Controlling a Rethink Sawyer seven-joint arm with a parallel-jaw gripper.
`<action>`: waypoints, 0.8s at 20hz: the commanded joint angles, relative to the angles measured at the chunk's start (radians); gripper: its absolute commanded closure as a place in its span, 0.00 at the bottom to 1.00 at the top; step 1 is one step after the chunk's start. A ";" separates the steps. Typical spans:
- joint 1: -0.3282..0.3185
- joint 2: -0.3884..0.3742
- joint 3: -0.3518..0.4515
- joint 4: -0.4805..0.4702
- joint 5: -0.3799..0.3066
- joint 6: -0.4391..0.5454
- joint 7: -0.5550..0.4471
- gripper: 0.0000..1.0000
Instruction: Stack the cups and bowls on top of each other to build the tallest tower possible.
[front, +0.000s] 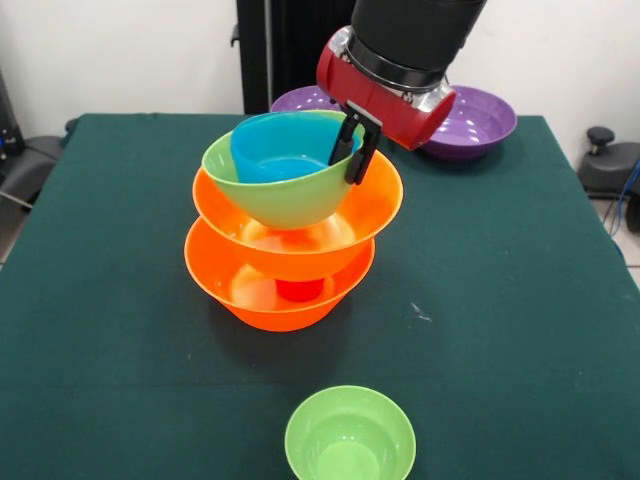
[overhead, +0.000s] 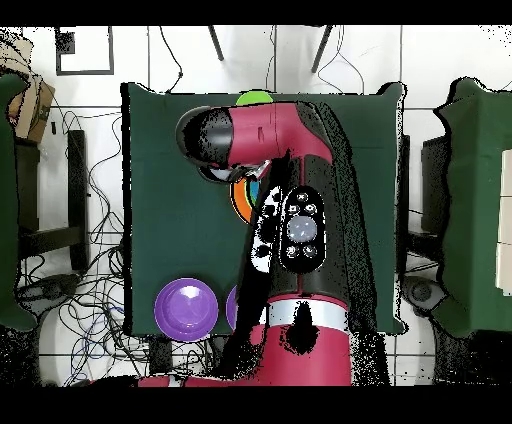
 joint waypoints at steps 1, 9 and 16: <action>-0.002 -0.019 0.082 -0.011 -0.074 -0.057 -0.212 0.00; -0.005 -0.022 0.088 -0.004 -0.077 -0.078 -0.224 0.00; -0.007 -0.022 0.091 -0.011 -0.073 -0.067 -0.228 0.00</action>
